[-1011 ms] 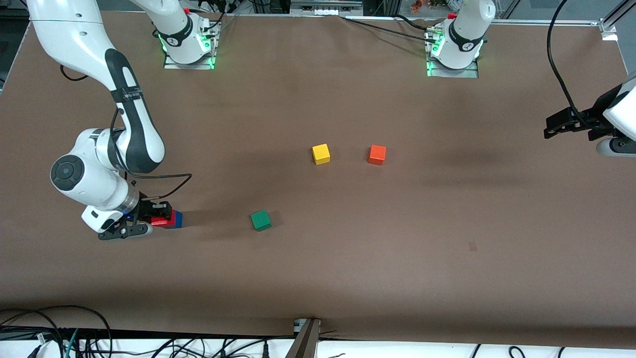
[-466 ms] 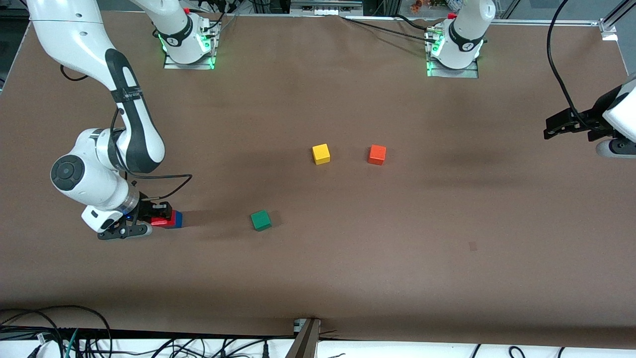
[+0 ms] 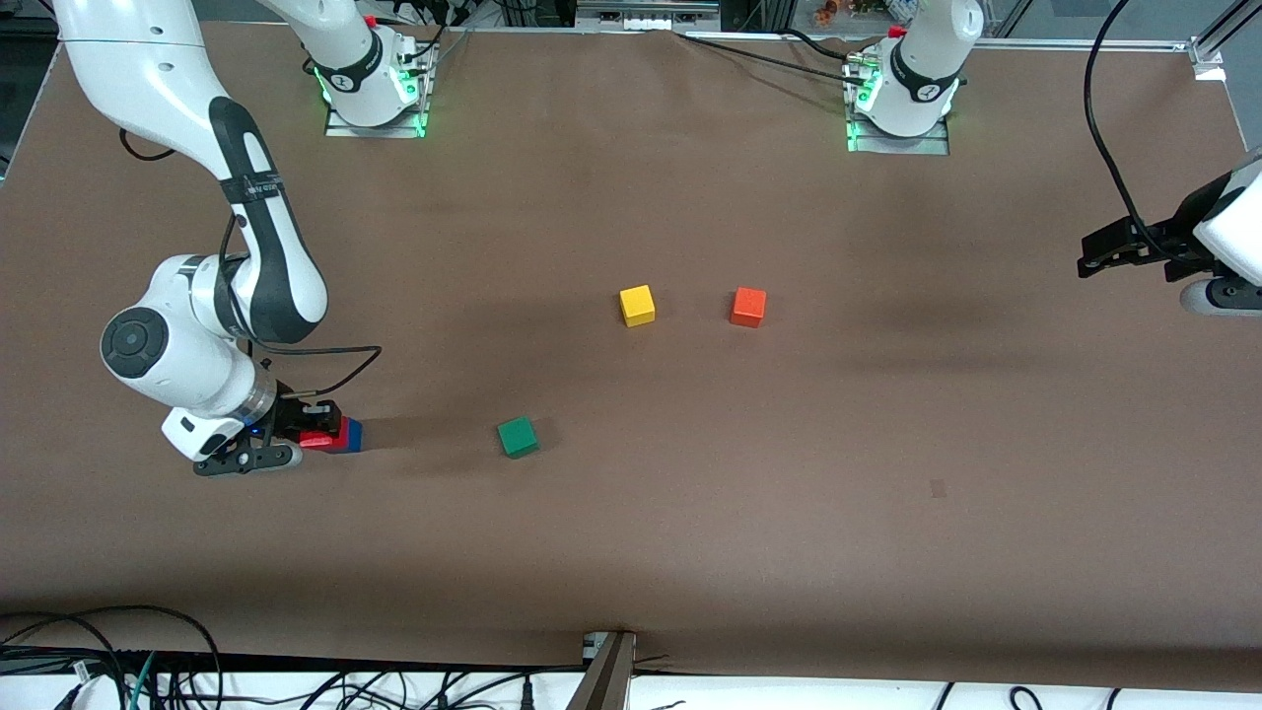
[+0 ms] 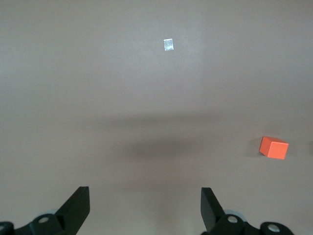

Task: Pass red block to right arm, stack on blue
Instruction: 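Lower the red cube onto the blue cube with the right gripper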

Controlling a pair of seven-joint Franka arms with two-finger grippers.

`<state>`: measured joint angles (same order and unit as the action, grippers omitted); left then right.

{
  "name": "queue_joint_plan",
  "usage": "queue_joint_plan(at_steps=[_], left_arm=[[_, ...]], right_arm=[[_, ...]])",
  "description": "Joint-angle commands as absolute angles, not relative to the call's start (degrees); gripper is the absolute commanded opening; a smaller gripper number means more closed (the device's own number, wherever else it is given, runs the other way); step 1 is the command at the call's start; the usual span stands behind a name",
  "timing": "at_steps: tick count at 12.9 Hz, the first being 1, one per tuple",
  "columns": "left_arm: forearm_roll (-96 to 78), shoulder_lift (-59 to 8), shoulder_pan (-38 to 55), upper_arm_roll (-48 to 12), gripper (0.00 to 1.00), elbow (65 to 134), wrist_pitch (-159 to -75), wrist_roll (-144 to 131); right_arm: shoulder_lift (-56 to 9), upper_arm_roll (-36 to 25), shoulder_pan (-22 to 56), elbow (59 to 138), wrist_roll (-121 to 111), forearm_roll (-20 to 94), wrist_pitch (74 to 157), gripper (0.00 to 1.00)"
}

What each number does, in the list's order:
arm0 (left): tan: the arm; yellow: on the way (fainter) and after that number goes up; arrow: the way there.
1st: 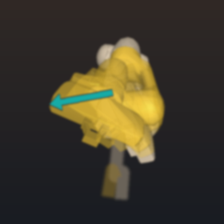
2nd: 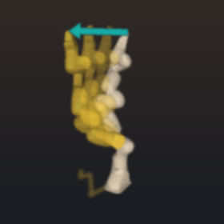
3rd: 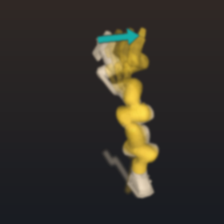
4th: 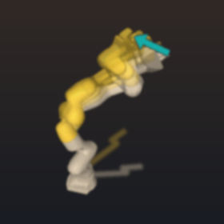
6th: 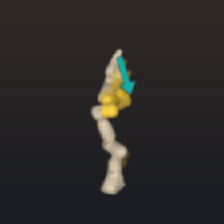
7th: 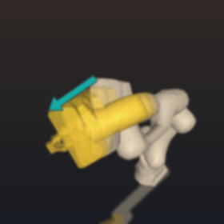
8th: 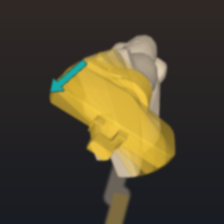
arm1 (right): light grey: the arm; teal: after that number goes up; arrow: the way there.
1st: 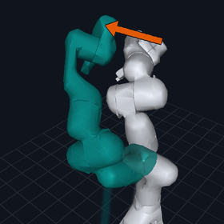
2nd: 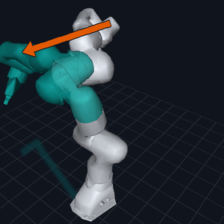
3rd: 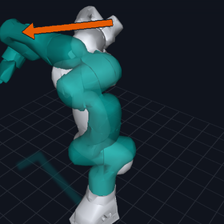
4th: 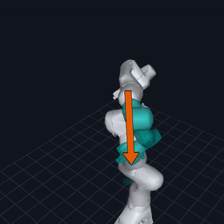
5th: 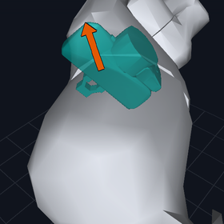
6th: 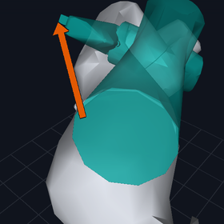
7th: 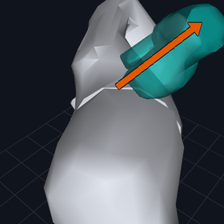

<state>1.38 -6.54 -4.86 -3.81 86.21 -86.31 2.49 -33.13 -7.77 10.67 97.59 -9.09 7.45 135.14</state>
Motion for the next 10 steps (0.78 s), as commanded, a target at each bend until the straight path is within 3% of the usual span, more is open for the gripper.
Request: queue_joint_plan(at_steps=[1, 2, 4, 6, 7, 8, 10], left_arm=[[0.62, -7.47, -5.54, -4.39, 1.00, 84.37, -85.87, 2.28], [0.62, -7.47, -5.45, -4.39, 1.00, 84.37, -85.87, 2.29], [0.62, -7.47, -5.45, -4.39, 1.00, 84.37, -85.87, 2.28], [0.62, -7.47, -5.36, -4.39, 1.00, 84.37, -85.87, 2.28], [0.53, -7.47, -5.36, -4.39, 1.00, 84.29, -85.87, 2.29], [0.53, -7.47, -5.45, -4.39, 1.00, 84.29, -85.87, 2.29], [0.62, -7.47, -5.45, -4.39, 1.00, 84.29, -85.87, 2.20]], right_arm=[[-33.49, -8.09, 11.07, 98.09, -7.65, 5.80, 135.79, 0.20], [-33.49, -8.09, 11.07, 98.09, -7.56, 5.80, 135.79, 0.23], [-33.49, -8.09, 11.07, 98.17, -7.56, 5.80, 135.70, 0.44], [-33.49, -8.17, 11.07, 98.09, -7.56, 5.80, 135.70, 0.57], [-33.49, -8.17, 11.07, 98.09, -7.56, 5.80, 135.79, 0.70], [-33.49, -8.09, 11.07, 98.09, -7.56, 5.80, 135.79, 0.94], [-33.49, -8.09, 10.90, 97.82, -7.56, 5.89, 135.70, 1.00]])
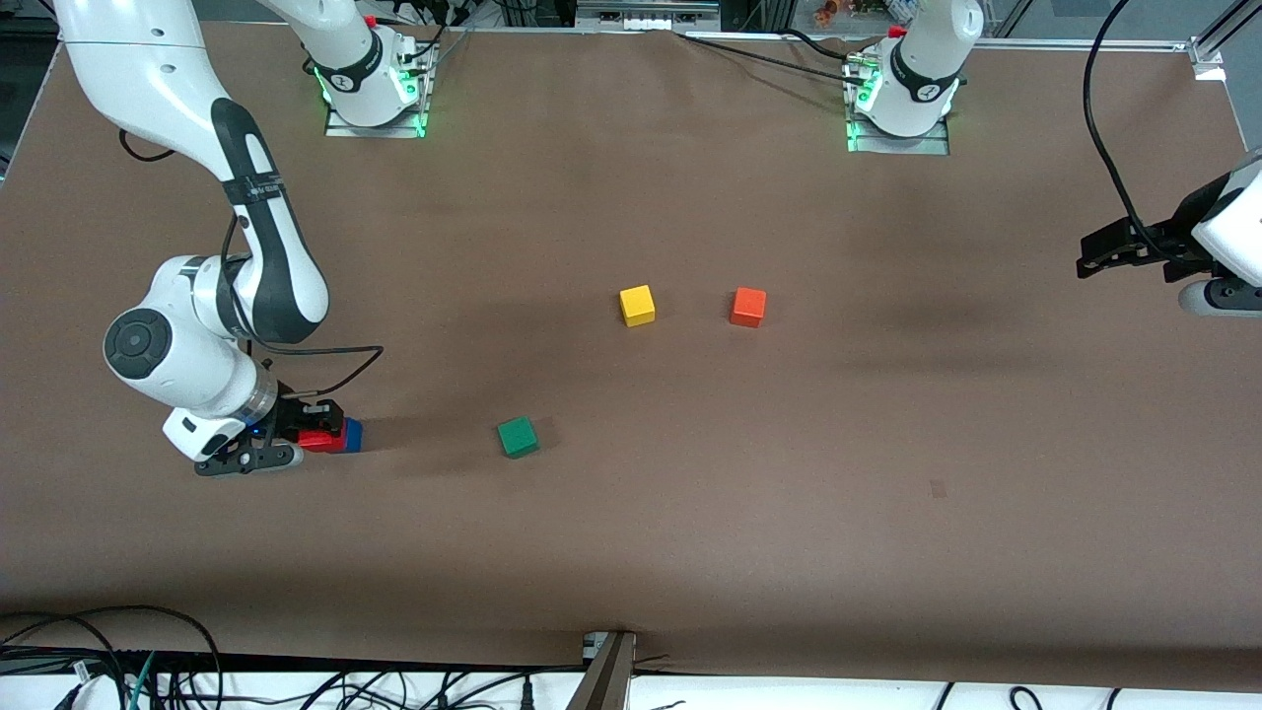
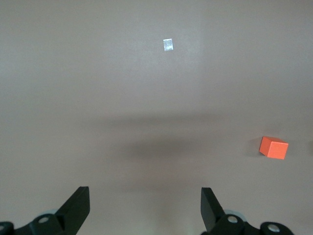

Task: Pass red block to right arm, stack on blue
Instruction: 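Lower the red cube onto the blue cube with the right gripper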

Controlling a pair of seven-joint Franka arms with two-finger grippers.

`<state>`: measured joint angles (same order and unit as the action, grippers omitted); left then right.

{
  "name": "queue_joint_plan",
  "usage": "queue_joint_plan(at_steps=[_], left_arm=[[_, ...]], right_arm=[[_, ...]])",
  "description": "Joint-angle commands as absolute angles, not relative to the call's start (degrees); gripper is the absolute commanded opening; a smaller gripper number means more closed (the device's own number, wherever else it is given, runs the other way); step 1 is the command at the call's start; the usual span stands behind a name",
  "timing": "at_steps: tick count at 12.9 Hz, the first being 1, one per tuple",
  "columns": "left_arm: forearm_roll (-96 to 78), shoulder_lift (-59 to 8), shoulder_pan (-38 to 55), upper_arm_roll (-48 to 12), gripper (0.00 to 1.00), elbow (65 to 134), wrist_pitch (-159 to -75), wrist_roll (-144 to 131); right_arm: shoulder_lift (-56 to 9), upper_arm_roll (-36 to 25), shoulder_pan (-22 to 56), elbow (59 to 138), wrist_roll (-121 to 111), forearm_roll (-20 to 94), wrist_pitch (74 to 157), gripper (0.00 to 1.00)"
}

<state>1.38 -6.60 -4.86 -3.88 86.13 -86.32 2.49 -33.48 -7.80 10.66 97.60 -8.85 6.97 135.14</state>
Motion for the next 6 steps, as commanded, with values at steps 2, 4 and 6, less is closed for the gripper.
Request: queue_joint_plan(at_steps=[2, 4, 6], left_arm=[[0.53, -7.47, -5.45, -4.39, 1.00, 84.37, -85.87, 2.29], [0.53, -7.47, -5.36, -4.39, 1.00, 84.29, -85.87, 2.20], [0.62, -7.47, -5.45, -4.39, 1.00, 84.29, -85.87, 2.20]], right_arm=[[-33.40, -8.09, 10.90, 97.39, -5.99, 5.89, 135.44, 1.00], [-33.14, -8.09, 11.07, 97.30, -5.54, 5.80, 135.18, 1.00], [-32.87, -8.09, 10.64, 97.21, -5.80, 5.89, 134.91, 1.00]])
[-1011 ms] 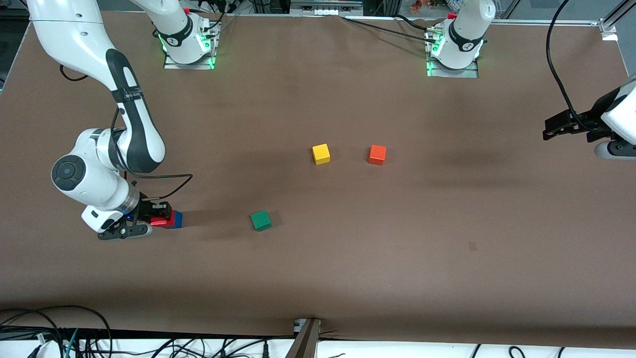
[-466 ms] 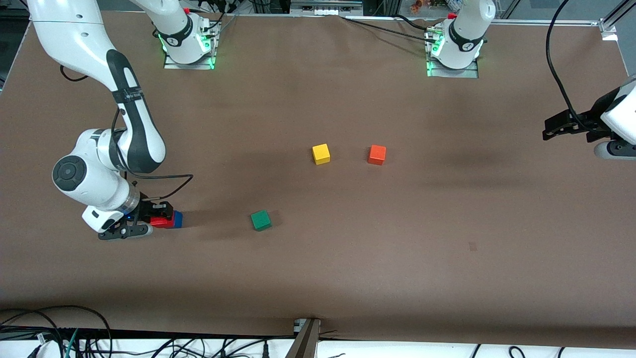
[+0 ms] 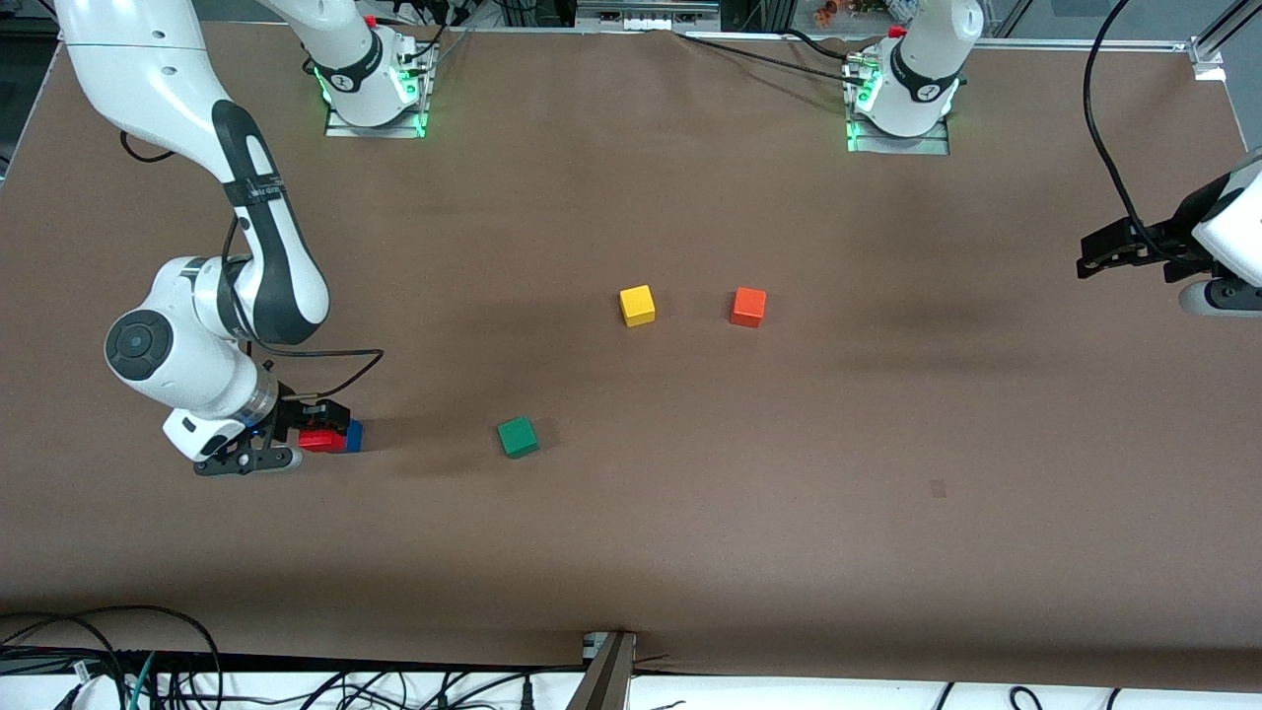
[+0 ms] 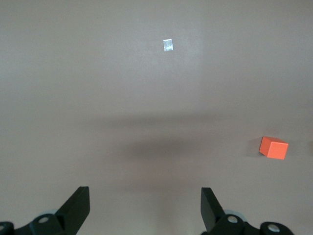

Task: Pass red block to right arm, stack on blue
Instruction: 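Open the right gripper and raise it away from the stack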

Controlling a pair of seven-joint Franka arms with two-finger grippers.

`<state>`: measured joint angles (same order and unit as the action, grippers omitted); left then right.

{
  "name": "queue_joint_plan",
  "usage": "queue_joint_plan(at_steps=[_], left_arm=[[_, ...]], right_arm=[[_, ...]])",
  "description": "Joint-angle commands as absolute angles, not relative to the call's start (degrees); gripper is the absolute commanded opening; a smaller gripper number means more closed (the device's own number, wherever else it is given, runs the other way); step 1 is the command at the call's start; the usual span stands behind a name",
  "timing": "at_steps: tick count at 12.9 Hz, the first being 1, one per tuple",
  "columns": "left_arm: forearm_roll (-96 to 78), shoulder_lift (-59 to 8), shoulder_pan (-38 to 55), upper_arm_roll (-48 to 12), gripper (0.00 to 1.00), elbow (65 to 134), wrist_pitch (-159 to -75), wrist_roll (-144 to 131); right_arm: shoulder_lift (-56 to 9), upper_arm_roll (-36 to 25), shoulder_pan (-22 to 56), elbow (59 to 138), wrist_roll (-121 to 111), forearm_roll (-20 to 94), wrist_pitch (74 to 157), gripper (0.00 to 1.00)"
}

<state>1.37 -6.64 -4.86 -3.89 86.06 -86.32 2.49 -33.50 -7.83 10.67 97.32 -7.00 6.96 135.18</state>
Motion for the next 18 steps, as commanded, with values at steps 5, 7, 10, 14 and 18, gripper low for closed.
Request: queue_joint_plan(at_steps=[5, 7, 10, 14, 18], left_arm=[[0.62, -7.47, -5.36, -4.39, 1.00, 84.37, -85.87, 2.20], [0.62, -7.47, -5.36, -4.39, 1.00, 84.29, -85.87, 2.20], [0.62, -7.47, -5.45, -4.39, 1.00, 84.29, -85.87, 2.28], [0.62, -7.47, -5.45, -4.39, 1.00, 84.29, -85.87, 2.20], [0.53, -7.47, -5.54, -4.39, 1.00, 84.37, -85.87, 2.20]], right_arm=[[-31.29, -8.00, 10.11, 96.33, -5.63, 5.98, 133.52, 1.00], [-29.28, -7.91, 10.72, 94.50, -4.93, 5.98, 128.53, 1.00], [-27.08, -8.09, 11.60, 87.74, 0.08, 5.54, 115.97, 1.00], [-17.70, -8.00, 11.95, 86.65, 1.23, 3.96, 103.39, 1.00], [-5.83, -8.26, 11.78, 91.82, 1.41, 3.52, 94.04, 1.00]])
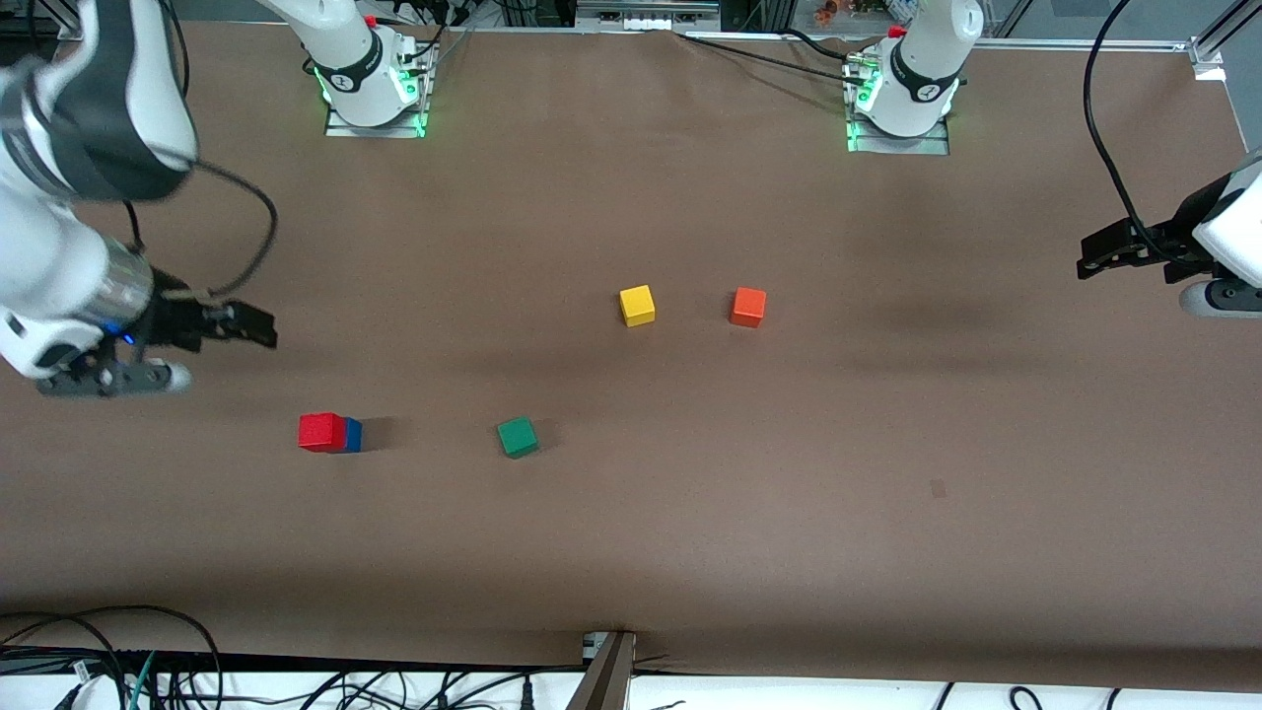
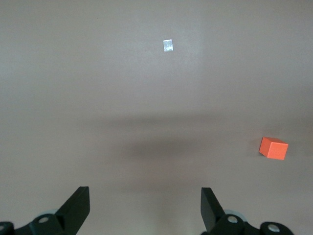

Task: Pass red block to right arm, stack on blue
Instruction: 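Open the right gripper and raise it away from the stack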

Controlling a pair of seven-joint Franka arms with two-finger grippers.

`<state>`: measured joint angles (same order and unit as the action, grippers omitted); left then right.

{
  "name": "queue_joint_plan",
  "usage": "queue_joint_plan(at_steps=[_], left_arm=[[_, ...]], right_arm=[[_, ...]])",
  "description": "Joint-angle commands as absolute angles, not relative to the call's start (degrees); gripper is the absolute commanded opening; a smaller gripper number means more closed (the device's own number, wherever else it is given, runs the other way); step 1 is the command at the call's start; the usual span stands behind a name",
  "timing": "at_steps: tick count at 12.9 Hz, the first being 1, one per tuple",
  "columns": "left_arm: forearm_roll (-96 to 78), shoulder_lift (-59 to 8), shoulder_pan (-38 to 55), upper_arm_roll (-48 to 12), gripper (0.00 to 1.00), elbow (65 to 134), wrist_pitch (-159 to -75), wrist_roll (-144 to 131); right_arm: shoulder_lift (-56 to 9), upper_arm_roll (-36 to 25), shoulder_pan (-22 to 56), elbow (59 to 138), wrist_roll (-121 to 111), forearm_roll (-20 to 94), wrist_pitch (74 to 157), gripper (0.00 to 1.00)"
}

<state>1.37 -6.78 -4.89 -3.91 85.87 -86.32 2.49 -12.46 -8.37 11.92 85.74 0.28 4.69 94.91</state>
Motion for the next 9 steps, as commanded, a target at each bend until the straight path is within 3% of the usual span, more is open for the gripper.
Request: queue_joint_plan(at_steps=[1, 5, 9], left_arm=[[0.61, -7.47, -5.54, -4.39, 1.00, 84.29, -85.87, 2.20], [0.53, -7.47, -5.45, -4.39, 1.00, 84.29, -85.87, 2.20], [0.70, -7.56, -5.10, -4.39, 1.00, 84.29, -85.87, 2.20]], right_arm=[[-3.36, -8.78, 11.78, 94.37, 1.41, 3.43, 94.04, 1.00], [3.33, -8.88, 11.78, 102.91, 1.41, 2.55, 96.67, 1.00], [1.85, -8.70, 11.95, 100.82, 0.35, 1.23, 96.51, 1.00]])
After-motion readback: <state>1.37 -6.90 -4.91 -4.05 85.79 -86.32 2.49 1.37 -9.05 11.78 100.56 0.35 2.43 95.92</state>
